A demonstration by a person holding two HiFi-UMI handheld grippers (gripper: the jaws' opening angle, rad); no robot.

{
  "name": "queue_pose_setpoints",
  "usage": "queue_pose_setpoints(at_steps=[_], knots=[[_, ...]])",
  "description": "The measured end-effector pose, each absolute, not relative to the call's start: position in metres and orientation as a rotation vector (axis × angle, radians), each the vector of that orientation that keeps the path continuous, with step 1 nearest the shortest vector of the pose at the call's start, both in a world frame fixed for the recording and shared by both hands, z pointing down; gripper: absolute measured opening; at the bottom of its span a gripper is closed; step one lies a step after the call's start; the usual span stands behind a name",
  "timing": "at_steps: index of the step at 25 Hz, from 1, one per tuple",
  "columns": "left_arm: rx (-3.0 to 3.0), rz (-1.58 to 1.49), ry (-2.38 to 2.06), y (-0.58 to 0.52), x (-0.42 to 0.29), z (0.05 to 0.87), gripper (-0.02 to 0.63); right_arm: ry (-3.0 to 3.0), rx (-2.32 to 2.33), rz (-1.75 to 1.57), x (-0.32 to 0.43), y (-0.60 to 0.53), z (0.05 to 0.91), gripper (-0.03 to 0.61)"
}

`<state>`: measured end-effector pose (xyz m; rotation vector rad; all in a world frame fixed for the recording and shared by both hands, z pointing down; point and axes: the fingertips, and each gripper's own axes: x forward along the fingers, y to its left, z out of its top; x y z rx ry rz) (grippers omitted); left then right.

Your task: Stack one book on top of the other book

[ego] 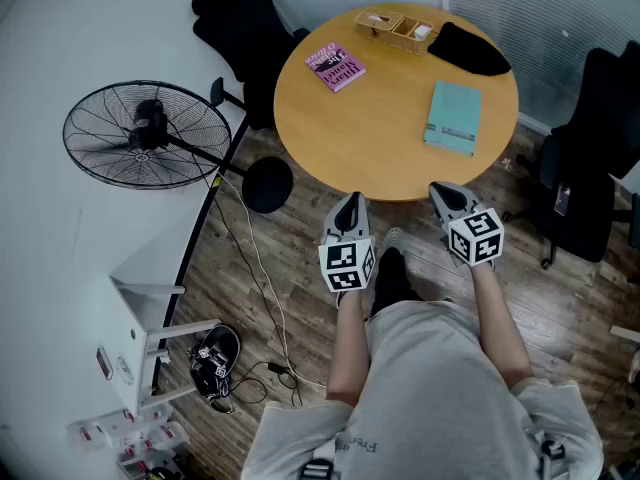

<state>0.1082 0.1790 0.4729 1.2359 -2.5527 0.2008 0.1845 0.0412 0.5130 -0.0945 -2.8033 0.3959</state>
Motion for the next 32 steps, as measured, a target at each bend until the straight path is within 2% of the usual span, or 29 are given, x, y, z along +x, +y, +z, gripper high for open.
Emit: queue_pose_setpoints(at_steps=[13,32], knots=[[1.211,0.178,-2.485,0.156,0.036,0.503,0.029,-2.792,-0.037,0.480,0.125,0.013,0.532,0.017],[1.135,0.022,-2.435,0.128,-0.200,0.529,0.031,-2.749,0.009,0.469,-0.095,-0.027,0.547,0.018]])
